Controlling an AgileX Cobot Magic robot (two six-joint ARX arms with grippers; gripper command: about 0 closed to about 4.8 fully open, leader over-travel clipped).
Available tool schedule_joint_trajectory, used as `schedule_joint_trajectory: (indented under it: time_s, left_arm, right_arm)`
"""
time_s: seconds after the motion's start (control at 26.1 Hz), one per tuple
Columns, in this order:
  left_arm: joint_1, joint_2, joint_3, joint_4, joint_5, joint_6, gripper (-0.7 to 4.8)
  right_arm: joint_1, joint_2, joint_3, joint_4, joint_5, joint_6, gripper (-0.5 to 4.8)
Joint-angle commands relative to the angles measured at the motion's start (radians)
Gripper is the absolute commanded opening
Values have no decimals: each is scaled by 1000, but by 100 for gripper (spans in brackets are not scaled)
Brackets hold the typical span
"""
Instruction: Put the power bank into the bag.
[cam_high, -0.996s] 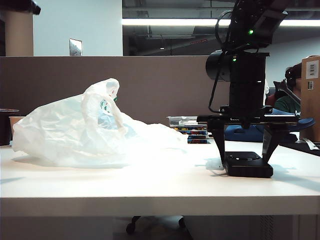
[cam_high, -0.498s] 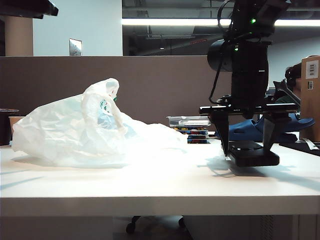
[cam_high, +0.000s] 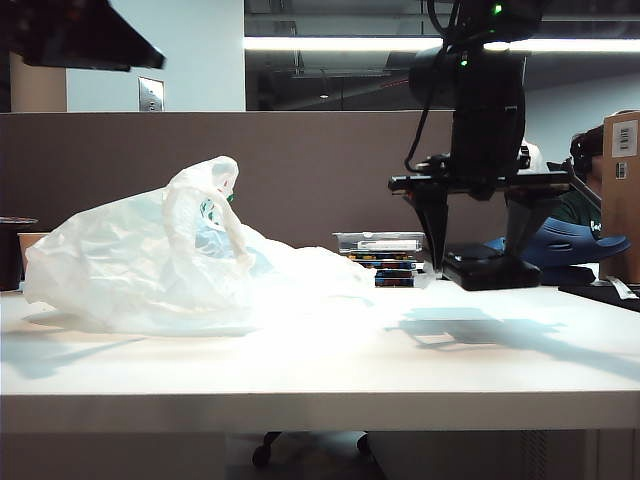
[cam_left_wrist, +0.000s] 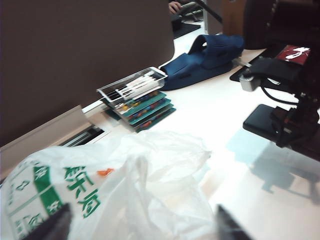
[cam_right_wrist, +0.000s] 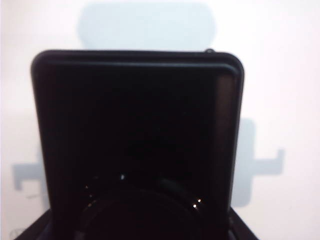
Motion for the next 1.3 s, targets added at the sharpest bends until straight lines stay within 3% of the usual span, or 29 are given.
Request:
schedule_joint_trajectory:
  time_s: [0.04, 0.19, 0.42, 0.54, 0.73, 1.0, 1.15, 1.3]
  left_arm:
    - [-32, 73, 54, 13, -4, 13, 382]
    - [-82, 201, 143, 13, -50, 62, 382]
    - [-109, 306, 199, 13, -137, 66, 381]
    - [-118, 348, 201, 21, -154, 121, 381]
    - [-129, 407, 214, 95, -223, 125, 372]
    - [-129, 496, 300, 87, -249, 124, 371]
    - [-129, 522, 315, 81, -248, 125, 236]
    - [-129, 524, 315, 66, -249, 125, 232]
  right_arm:
    - [1, -11, 31, -20, 5, -58, 309]
    - [0, -12, 53, -35, 0, -78, 309]
    - [0, -13, 56, -45, -11, -119, 309]
    - [0, -14, 67, -52, -22, -132, 309]
    - [0, -14, 67, -51, -49, -148, 309]
    - [0, -14, 67, -53, -67, -153, 309]
    - [0, -14, 68, -58, -86, -164, 308]
    - [3, -14, 68, -60, -113, -186, 308]
